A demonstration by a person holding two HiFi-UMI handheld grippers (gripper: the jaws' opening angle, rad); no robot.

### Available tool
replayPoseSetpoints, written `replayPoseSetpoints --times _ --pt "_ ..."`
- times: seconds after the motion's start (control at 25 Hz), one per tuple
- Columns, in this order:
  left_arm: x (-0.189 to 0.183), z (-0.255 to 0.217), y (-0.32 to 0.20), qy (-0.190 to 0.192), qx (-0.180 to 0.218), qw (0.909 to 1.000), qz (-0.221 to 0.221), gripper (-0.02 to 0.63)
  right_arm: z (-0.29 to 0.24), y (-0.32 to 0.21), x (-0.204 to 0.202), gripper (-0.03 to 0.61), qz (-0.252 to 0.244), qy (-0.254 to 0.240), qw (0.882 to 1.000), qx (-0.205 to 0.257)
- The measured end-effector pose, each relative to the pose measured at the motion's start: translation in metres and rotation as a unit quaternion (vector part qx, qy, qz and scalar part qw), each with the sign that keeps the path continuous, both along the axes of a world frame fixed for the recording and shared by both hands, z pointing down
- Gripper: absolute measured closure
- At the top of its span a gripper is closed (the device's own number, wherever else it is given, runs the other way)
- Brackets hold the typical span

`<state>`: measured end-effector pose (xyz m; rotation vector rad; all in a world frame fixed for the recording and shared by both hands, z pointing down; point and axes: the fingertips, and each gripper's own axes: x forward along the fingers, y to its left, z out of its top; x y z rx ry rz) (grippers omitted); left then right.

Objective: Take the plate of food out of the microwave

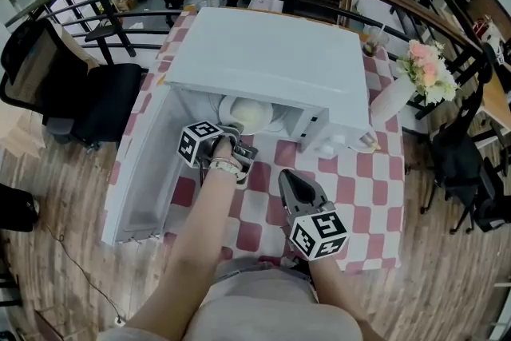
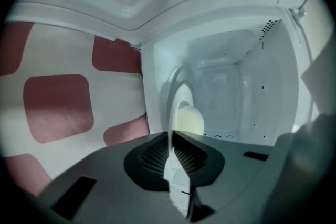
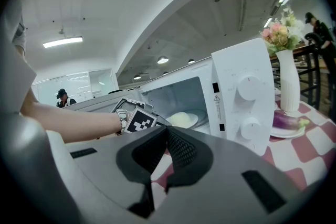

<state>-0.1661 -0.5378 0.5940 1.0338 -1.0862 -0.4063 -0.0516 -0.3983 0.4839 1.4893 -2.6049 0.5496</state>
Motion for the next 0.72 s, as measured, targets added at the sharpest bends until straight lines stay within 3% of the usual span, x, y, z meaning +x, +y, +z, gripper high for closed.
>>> replayPoseSetpoints --times 0.16,0.72 --pt "0.002 -0.012 -0.002 0.025 0.041 0.9988 -0.009 0.600 -0.002 0.001 -0.001 0.553 -0.001 0.000 1.000 0.003" --pt "-0.004 -0.030 0.010 0.038 0.111 0.9931 -0.010 0.600 -0.010 0.007 -0.002 0.554 -0.002 0.013 0.999 0.030"
